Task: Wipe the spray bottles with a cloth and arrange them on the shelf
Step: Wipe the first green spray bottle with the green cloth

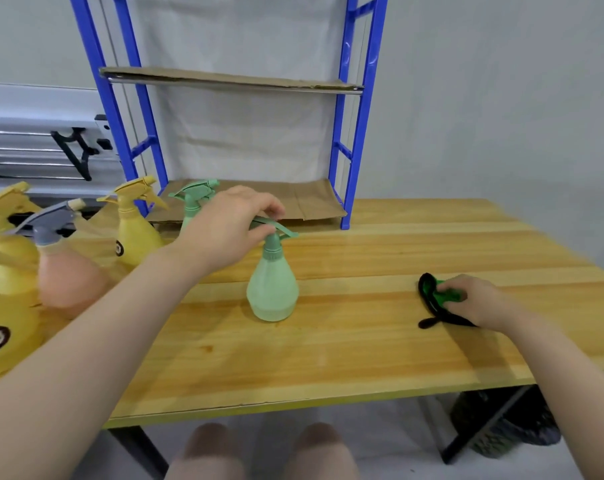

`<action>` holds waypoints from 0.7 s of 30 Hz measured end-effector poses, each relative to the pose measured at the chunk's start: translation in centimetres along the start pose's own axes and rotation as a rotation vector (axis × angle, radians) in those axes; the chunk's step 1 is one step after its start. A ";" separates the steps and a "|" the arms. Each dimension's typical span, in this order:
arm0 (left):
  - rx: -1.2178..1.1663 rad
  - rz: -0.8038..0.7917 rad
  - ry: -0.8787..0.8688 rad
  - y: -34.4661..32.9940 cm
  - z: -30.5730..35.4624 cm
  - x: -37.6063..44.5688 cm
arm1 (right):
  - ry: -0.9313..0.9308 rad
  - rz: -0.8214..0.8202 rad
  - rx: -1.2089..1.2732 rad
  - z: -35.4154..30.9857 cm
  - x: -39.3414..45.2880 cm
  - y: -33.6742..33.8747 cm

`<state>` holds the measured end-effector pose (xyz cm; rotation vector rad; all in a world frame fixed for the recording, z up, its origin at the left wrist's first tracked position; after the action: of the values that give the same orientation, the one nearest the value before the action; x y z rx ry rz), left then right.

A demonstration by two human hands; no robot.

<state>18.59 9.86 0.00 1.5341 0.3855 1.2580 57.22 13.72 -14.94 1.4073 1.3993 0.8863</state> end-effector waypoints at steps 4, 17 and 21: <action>-0.151 0.260 0.084 1.0 -0.9 -2.4 | 0.036 0.098 -0.094 -0.6 0.3 0.0; -0.931 0.527 0.665 -6.9 -6.7 -8.6 | 0.157 0.174 0.909 -11.7 -1.5 -2.9; -1.077 0.473 0.695 -8.5 -5.4 -8.7 | 0.295 0.080 1.159 -18.0 -3.0 -4.1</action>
<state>13.58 9.16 -12.30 0.2360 -0.2512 1.9100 38.69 12.58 -12.99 2.2236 2.2622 0.2686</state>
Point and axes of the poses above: each hand's wrist, its own x-axis towards the middle knuckle, its own y-axis out of the back of the hand, z = x × y, the point moved 9 cm from there along x, towards the middle knuckle, and after that the axes turned 4 degrees about -y, right-handed, at the moved point
